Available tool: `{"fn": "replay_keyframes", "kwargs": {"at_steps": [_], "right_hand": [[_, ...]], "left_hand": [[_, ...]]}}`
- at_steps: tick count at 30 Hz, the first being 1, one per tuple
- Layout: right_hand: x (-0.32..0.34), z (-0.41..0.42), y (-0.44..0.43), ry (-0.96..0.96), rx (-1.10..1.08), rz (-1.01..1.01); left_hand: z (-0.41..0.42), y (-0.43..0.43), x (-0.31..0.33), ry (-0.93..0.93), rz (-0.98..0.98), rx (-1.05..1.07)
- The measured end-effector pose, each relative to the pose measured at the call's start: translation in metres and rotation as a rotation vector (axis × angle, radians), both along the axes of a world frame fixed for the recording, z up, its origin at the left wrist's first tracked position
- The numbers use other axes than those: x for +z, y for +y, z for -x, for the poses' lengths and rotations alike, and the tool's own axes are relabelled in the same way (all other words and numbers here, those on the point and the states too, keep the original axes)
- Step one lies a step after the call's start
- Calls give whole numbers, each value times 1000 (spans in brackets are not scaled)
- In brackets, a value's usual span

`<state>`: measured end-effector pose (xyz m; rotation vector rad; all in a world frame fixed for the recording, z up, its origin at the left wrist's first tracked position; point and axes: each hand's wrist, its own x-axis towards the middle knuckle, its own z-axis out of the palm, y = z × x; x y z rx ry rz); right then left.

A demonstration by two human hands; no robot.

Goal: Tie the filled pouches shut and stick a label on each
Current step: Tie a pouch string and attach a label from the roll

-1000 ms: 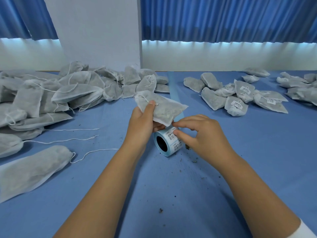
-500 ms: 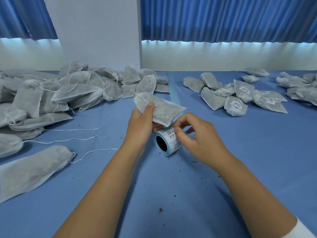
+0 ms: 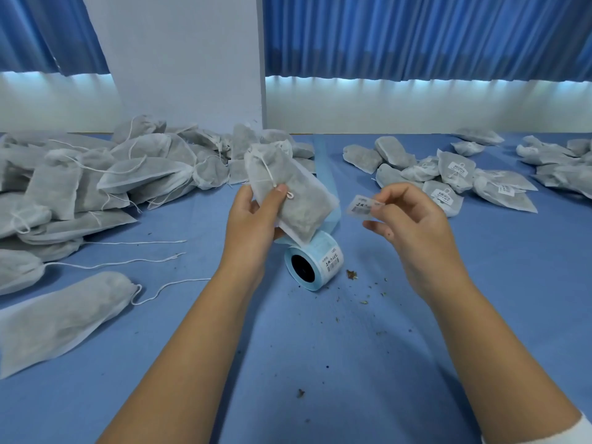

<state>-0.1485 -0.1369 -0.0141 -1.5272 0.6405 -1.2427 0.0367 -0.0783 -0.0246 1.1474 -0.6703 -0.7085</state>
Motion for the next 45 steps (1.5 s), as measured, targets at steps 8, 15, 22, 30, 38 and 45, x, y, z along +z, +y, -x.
{"fn": "replay_keyframes", "kwargs": {"at_steps": [8,15,22,30,38,45], "right_hand": [[-6,-5,4,-21,143,53],[-4,-8,6,-126,228,-76],[-7,-17,8,-198,227,-256],[-6,-15,7,-256,249,-337],[0,-5,2,-288,123,-317],[3,-11,16,-60,124,-124]], "left_hand": [[2,4,6,-20,57,-111],[7,7,8,-87,-33,-154],[14,9,4,-224,-31,-201],[22,16,8,-233,-92,-341],[13,17,13,-207,-167,-206],[19,20,13,-311,-182,-302]]}}
